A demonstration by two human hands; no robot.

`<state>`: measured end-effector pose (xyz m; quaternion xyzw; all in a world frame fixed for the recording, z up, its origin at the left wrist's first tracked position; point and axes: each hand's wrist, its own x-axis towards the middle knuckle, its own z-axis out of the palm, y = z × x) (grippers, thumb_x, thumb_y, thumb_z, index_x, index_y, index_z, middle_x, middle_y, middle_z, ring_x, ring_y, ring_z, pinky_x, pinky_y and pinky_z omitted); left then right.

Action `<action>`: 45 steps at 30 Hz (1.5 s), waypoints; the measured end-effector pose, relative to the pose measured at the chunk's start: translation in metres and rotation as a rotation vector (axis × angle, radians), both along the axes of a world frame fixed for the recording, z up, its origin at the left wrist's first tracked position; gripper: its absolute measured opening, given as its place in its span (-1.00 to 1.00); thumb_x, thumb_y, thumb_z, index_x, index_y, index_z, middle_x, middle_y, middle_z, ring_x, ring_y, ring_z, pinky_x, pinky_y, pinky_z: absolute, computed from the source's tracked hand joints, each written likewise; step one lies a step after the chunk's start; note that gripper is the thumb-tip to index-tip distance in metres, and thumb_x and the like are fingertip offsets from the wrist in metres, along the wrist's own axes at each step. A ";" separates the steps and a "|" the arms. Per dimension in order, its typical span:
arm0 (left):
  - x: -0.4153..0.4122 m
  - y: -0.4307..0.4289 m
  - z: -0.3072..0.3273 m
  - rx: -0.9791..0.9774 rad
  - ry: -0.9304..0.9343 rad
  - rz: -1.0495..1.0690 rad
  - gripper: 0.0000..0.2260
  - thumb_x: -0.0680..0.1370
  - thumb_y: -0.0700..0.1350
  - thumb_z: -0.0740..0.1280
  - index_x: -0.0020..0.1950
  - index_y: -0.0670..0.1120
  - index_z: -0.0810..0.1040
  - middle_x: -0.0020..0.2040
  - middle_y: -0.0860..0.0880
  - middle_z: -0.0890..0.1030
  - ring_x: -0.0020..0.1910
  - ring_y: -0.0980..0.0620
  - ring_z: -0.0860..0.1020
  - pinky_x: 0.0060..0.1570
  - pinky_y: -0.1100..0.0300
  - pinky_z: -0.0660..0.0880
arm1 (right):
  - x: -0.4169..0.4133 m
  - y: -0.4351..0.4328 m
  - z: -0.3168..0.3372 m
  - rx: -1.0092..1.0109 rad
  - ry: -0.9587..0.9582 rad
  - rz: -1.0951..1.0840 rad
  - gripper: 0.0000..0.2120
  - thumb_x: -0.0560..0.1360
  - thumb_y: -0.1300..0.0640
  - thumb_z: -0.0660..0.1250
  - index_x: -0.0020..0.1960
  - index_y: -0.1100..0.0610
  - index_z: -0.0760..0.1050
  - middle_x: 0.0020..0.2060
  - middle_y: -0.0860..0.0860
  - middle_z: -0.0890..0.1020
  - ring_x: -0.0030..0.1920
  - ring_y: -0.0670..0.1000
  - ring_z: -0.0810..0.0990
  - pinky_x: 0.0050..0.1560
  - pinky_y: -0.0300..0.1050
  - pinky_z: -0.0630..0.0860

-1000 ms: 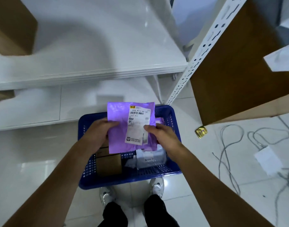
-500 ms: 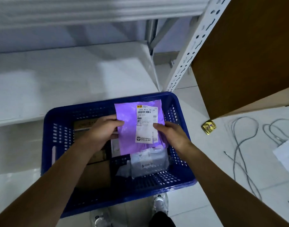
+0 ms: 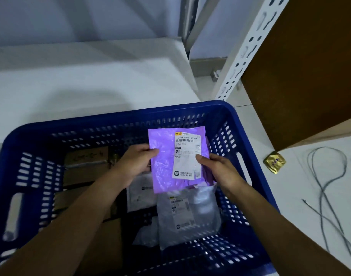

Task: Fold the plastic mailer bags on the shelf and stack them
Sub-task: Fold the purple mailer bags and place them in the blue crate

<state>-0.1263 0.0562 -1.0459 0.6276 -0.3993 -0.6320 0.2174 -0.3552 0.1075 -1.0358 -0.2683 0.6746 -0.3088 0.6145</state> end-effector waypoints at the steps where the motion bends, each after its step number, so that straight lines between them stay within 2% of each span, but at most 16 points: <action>1: -0.001 -0.003 -0.008 -0.011 0.000 -0.007 -0.89 0.63 -0.14 0.33 0.01 -0.03 0.66 -0.09 0.01 0.74 -0.06 -0.02 0.70 -0.03 0.09 0.59 | -0.001 -0.002 -0.008 -0.015 -0.005 -0.008 -0.81 0.56 0.13 0.40 0.12 0.19 0.64 -0.04 0.08 0.74 -0.01 0.10 0.73 0.04 -0.01 0.63; 2: -0.001 -0.005 -0.015 -0.016 0.002 -0.010 -0.89 0.63 -0.13 0.34 0.00 -0.03 0.67 -0.07 0.01 0.74 -0.03 -0.03 0.70 0.01 0.06 0.59 | -0.002 -0.004 -0.013 -0.028 -0.008 -0.008 -0.81 0.56 0.14 0.40 0.12 0.20 0.64 -0.07 0.07 0.75 -0.04 0.10 0.73 0.03 0.00 0.63; 6: 0.000 -0.012 -0.046 -0.035 0.009 -0.041 -0.88 0.62 -0.08 0.37 0.10 -0.05 0.67 0.04 -0.03 0.73 0.08 -0.10 0.68 0.21 -0.13 0.55 | -0.007 -0.012 -0.036 -0.089 0.008 0.025 -0.87 0.59 0.19 0.34 0.02 0.26 0.60 -0.48 -0.06 0.64 -0.53 -0.16 0.57 -0.49 -0.34 0.44; 8: 0.000 -0.018 -0.060 -0.024 0.054 -0.045 -0.85 0.62 -0.09 0.36 0.12 -0.10 0.67 0.03 -0.05 0.73 0.06 -0.10 0.68 0.22 -0.11 0.53 | -0.008 -0.015 -0.043 -0.117 0.021 0.043 -0.87 0.60 0.19 0.33 0.00 0.25 0.60 -0.50 -0.07 0.62 -0.56 -0.17 0.52 -0.52 -0.35 0.39; 12: -0.005 -0.034 -0.080 -0.012 0.148 -0.074 -0.89 0.62 -0.15 0.33 0.03 -0.12 0.65 -0.11 -0.07 0.72 -0.21 -0.01 0.66 -0.03 0.07 0.53 | -0.015 -0.022 -0.060 -0.148 0.067 0.107 -0.79 0.61 0.16 0.32 -0.17 0.18 0.61 -0.48 -0.03 0.64 -0.50 -0.11 0.56 -0.24 -0.18 0.46; 14: -0.011 -0.041 -0.092 -0.002 0.159 -0.082 -0.90 0.62 -0.17 0.32 0.03 -0.12 0.64 -0.15 -0.08 0.70 -0.27 0.01 0.64 -0.13 0.12 0.52 | -0.021 -0.023 -0.069 -0.152 0.065 0.109 -0.82 0.61 0.14 0.33 -0.08 0.19 0.65 -0.29 0.06 0.73 -0.35 -0.02 0.67 -0.12 -0.07 0.49; 16: -0.018 -0.045 -0.105 0.012 0.139 -0.073 -0.90 0.62 -0.16 0.32 0.04 -0.12 0.63 -0.16 -0.08 0.70 -0.29 0.01 0.64 -0.19 0.15 0.52 | -0.027 -0.023 -0.076 -0.159 0.049 0.116 -0.82 0.62 0.15 0.31 0.01 0.22 0.64 -0.18 0.07 0.75 -0.23 -0.01 0.72 -0.14 -0.15 0.55; 18: -0.027 -0.047 -0.118 0.022 0.129 -0.047 -0.90 0.62 -0.16 0.31 0.05 -0.12 0.61 -0.15 -0.09 0.70 -0.31 0.01 0.65 -0.25 0.19 0.52 | -0.029 -0.023 -0.082 -0.160 0.094 0.136 -0.80 0.63 0.17 0.28 -0.09 0.20 0.62 -0.36 -0.01 0.71 -0.40 -0.11 0.66 -0.28 -0.27 0.51; 20: -0.036 -0.045 -0.130 0.012 0.103 -0.047 -0.88 0.62 -0.19 0.28 0.06 -0.15 0.60 -0.12 -0.11 0.71 -0.29 0.00 0.66 -0.29 0.21 0.50 | -0.031 -0.025 -0.089 -0.144 0.144 0.114 -0.82 0.63 0.17 0.28 -0.02 0.21 0.63 -0.33 -0.02 0.72 -0.39 -0.10 0.67 -0.34 -0.24 0.56; 23: -0.044 -0.039 -0.142 -0.026 0.047 -0.080 -0.83 0.61 -0.23 0.26 0.10 -0.18 0.63 -0.09 -0.12 0.73 -0.19 -0.05 0.68 -0.29 0.20 0.53 | -0.030 -0.031 -0.101 -0.118 0.206 0.093 -0.83 0.63 0.17 0.28 0.05 0.22 0.62 -0.18 0.06 0.74 -0.26 0.04 0.73 -0.24 -0.06 0.68; 27: -0.051 -0.031 -0.147 -0.053 0.011 -0.075 -0.91 0.60 -0.22 0.34 0.07 -0.15 0.62 -0.06 -0.17 0.73 -0.16 -0.06 0.72 -0.11 0.09 0.65 | -0.034 -0.033 -0.110 -0.076 0.328 0.101 -0.82 0.64 0.21 0.24 -0.11 0.19 0.53 -0.23 0.05 0.68 -0.34 -0.01 0.69 -0.43 -0.17 0.59; 30: -0.053 -0.022 -0.156 -0.060 0.012 -0.117 -0.91 0.59 -0.22 0.37 0.09 -0.14 0.60 -0.03 -0.16 0.73 -0.16 -0.07 0.73 0.01 0.04 0.63 | -0.039 -0.038 -0.120 -0.051 0.535 0.174 -0.88 0.60 0.20 0.19 0.04 0.21 0.49 -0.08 0.08 0.68 -0.14 0.07 0.69 -0.25 -0.04 0.66; 35: -0.059 -0.012 -0.171 -0.078 0.019 0.029 -0.95 0.60 -0.20 0.33 0.05 -0.13 0.55 -0.18 -0.08 0.68 -0.23 -0.08 0.67 -0.02 -0.03 0.61 | -0.035 -0.040 -0.125 -0.009 0.698 0.285 -0.79 0.59 0.11 0.23 0.17 0.13 0.27 0.03 0.07 0.54 0.00 0.11 0.55 -0.20 -0.11 0.46; 39: -0.062 -0.015 -0.170 -0.203 0.011 -0.070 -0.80 0.57 -0.26 0.40 0.17 -0.09 0.55 0.02 -0.11 0.71 -0.10 -0.07 0.69 -0.14 0.03 0.61 | -0.037 -0.041 -0.134 -0.016 0.746 0.353 -0.72 0.54 0.13 0.31 0.15 0.04 0.24 0.14 0.11 0.58 0.06 0.14 0.62 -0.11 -0.03 0.55; 41: -0.065 -0.016 -0.172 -0.254 -0.043 -0.102 -0.75 0.54 -0.32 0.40 0.14 -0.03 0.55 0.01 -0.06 0.71 -0.07 -0.06 0.70 -0.04 -0.03 0.64 | -0.035 -0.040 -0.136 -0.045 0.757 0.354 -0.69 0.53 0.19 0.30 0.18 0.03 0.25 0.17 0.13 0.56 0.09 0.16 0.62 -0.10 -0.03 0.54; 45: -0.072 -0.019 -0.180 -0.309 -0.200 -0.101 -0.72 0.48 -0.18 0.49 0.10 0.00 0.48 0.07 -0.03 0.68 0.00 -0.03 0.65 0.03 -0.01 0.60 | -0.027 -0.031 -0.135 -0.125 1.052 0.502 -0.53 0.54 0.22 0.25 0.42 0.14 0.21 0.25 0.18 0.38 0.17 0.29 0.54 0.02 0.07 0.51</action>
